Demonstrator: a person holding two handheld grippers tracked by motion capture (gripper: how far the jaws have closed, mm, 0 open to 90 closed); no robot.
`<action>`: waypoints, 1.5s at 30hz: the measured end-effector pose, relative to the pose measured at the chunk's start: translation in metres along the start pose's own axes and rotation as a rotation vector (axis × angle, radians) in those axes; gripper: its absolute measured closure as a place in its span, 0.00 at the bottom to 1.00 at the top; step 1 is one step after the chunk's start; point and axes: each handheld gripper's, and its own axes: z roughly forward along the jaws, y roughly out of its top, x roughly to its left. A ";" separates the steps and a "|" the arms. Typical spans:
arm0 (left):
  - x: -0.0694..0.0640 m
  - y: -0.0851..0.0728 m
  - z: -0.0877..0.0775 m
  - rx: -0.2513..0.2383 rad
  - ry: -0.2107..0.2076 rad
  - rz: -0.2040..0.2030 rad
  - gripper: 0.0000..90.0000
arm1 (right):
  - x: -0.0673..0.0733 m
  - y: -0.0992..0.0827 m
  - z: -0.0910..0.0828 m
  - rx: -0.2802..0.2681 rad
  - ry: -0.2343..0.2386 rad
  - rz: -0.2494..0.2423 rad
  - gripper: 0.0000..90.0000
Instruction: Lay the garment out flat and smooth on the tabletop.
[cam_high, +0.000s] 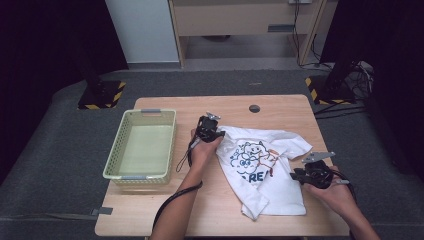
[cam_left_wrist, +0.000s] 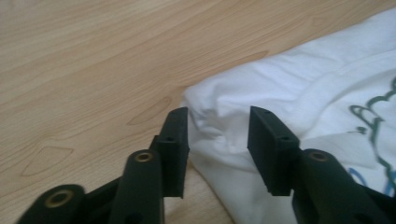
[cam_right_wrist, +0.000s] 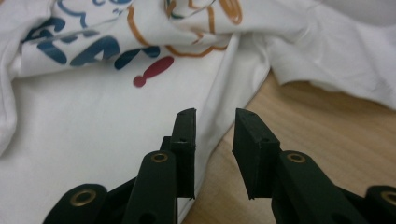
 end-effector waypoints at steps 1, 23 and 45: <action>-0.003 0.000 -0.004 -0.007 -0.004 0.007 0.58 | -0.001 0.002 -0.001 -0.011 -0.005 0.004 0.77; -0.053 -0.039 -0.007 0.053 -0.006 0.152 0.54 | -0.029 0.033 0.049 -0.016 -0.122 0.017 0.65; -0.019 -0.056 -0.037 0.033 -0.010 0.020 0.94 | -0.049 0.010 0.014 0.026 -0.120 0.042 0.98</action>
